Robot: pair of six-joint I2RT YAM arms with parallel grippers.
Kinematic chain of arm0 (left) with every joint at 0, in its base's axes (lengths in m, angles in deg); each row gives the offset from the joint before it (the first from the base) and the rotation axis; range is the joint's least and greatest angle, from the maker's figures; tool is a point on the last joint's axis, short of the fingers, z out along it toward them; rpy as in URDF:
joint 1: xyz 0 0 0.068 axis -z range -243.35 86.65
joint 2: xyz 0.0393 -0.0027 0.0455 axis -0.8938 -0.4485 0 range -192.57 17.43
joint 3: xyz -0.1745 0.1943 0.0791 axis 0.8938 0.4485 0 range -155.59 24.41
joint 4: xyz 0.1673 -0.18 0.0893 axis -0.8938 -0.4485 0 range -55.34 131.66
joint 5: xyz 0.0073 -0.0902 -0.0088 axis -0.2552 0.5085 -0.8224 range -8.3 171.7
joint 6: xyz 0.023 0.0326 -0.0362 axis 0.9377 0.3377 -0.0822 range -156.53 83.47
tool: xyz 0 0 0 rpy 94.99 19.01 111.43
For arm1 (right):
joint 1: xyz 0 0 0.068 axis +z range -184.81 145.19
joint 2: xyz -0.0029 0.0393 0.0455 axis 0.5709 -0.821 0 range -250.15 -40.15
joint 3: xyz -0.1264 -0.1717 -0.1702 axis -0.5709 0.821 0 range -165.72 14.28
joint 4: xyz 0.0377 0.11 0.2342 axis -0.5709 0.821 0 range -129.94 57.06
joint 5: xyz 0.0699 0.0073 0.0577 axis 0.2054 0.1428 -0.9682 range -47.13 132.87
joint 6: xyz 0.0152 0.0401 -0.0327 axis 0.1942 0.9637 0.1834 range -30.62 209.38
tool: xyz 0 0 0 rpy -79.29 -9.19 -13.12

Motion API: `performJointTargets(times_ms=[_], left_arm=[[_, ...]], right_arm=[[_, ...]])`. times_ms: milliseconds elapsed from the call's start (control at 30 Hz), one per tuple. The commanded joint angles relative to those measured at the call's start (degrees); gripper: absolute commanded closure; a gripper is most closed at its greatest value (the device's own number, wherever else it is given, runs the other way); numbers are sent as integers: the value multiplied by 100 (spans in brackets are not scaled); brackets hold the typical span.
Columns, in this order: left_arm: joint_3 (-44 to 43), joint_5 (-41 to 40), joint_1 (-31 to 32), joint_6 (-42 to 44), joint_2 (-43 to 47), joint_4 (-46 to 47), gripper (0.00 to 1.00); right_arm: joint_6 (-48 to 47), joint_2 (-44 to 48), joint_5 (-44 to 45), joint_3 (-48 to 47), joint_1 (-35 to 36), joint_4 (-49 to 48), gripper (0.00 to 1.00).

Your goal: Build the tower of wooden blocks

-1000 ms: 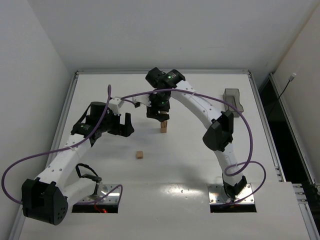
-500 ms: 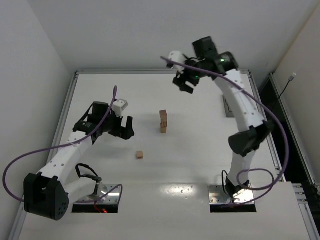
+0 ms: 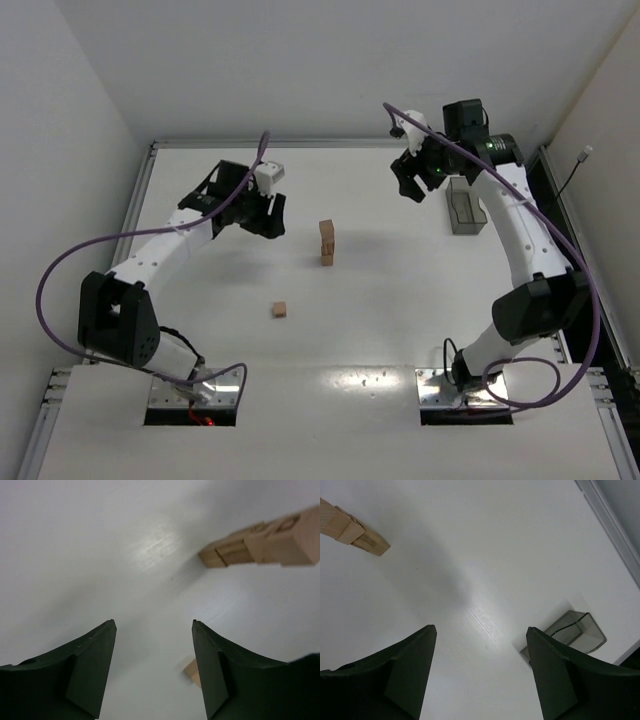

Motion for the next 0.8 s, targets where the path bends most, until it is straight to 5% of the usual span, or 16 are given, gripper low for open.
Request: performJointTargets(times_ms=[0,300,767], left_arm=[[-492,-196,144,-570,-345,270,43],[-844,-389,584,-1405,-811,472,43],[-1328,-381,882,-1459,-1330,350,37]], right_arm=[[582,141,-226,67,-105,-464,31],[1023,203,29,111,-509,-614,31],[1023,141,-138,49,-694,-561,31]])
